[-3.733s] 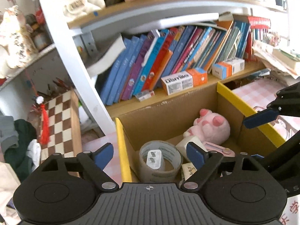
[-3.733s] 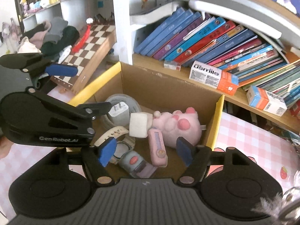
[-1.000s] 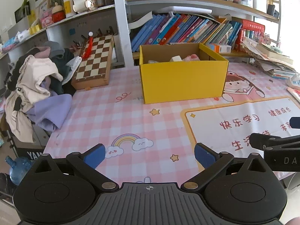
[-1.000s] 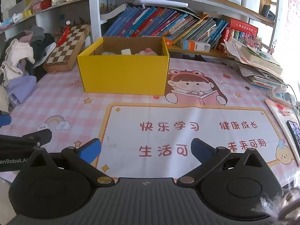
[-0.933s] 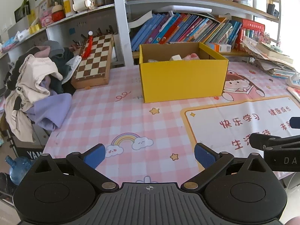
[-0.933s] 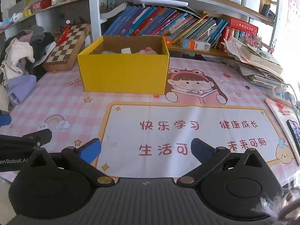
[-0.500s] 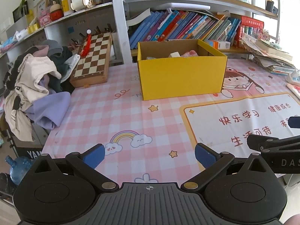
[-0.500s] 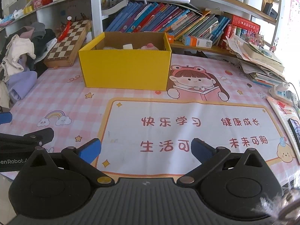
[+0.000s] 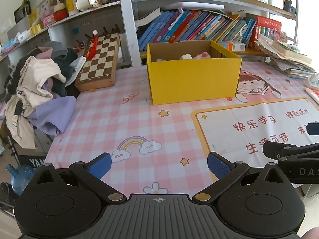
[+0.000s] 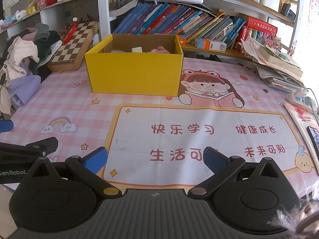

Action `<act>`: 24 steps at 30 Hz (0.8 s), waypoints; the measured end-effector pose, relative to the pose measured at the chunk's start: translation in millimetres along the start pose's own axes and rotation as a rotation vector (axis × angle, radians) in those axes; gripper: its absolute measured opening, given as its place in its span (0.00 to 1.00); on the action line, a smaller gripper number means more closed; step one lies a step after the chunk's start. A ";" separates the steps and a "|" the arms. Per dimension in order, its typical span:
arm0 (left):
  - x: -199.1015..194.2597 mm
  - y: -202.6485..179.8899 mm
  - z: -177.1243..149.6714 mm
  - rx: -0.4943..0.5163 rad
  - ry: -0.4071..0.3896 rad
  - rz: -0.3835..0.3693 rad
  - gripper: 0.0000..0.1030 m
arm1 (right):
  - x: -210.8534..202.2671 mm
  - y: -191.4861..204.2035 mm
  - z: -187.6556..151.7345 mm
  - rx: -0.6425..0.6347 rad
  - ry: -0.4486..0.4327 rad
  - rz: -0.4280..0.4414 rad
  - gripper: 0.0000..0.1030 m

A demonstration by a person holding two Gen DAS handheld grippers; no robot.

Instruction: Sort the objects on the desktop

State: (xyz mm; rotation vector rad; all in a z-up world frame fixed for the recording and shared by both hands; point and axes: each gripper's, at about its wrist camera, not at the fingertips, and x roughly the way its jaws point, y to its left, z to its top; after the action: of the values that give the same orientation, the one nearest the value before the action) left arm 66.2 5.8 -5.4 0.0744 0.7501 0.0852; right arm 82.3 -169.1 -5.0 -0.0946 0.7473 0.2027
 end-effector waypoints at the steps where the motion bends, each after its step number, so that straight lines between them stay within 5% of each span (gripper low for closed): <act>1: 0.0 0.0 -0.2 -0.001 0.001 -0.001 1.00 | 0.3 -1.6 -0.1 -0.002 0.000 0.002 1.00; 24: -0.4 0.5 -1.7 -0.004 0.009 -0.002 1.00 | 0.7 -7.9 0.8 -0.008 0.008 0.007 1.00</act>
State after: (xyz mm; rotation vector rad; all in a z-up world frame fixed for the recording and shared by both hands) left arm 64.7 6.3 -6.3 0.0694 0.7585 0.0852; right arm 85.0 -176.6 -4.9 -0.1008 0.7548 0.2121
